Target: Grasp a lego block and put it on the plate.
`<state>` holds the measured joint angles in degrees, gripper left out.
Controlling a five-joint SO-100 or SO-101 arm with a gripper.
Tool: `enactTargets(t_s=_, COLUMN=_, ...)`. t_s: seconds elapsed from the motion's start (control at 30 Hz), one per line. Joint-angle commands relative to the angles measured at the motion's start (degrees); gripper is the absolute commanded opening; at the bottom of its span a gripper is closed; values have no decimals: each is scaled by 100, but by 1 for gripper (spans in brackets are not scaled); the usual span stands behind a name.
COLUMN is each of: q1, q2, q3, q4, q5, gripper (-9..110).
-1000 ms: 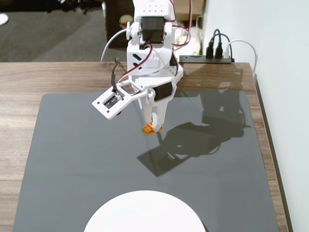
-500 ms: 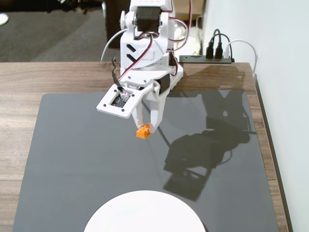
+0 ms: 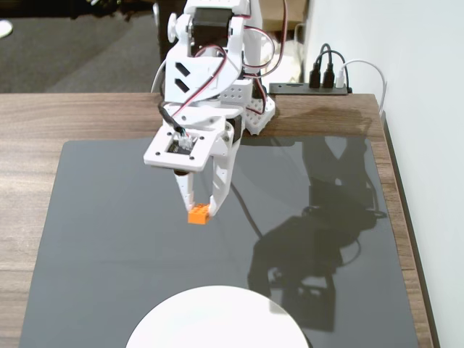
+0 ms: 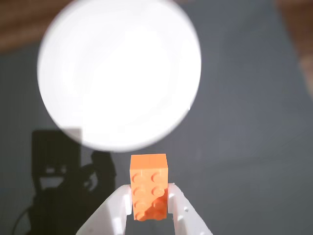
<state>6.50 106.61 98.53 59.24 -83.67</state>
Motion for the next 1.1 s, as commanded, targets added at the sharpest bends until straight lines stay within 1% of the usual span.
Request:
enactTargets(t_s=0.0, q1=44, q2=-176, q3=-721, q4=-343, q5=-167, gripper=4)
enactTargets(t_s=0.17, q1=79, q2=-896, q3=-1371, q4=-738, q5=-334, gripper=4)
enactTargets(t_s=0.43, q1=-79, q2=-2347, q3=-2373, q4=-773, q5=-387, gripper=4)
enactTargets(t_s=0.73, q1=-431, q2=-3674, q3=-3032, q4=-756, q5=-149, gripper=4)
enactTargets(t_s=1.07, q1=-457, q2=-4403, q3=-3278, q4=-870, q5=-88, gripper=4)
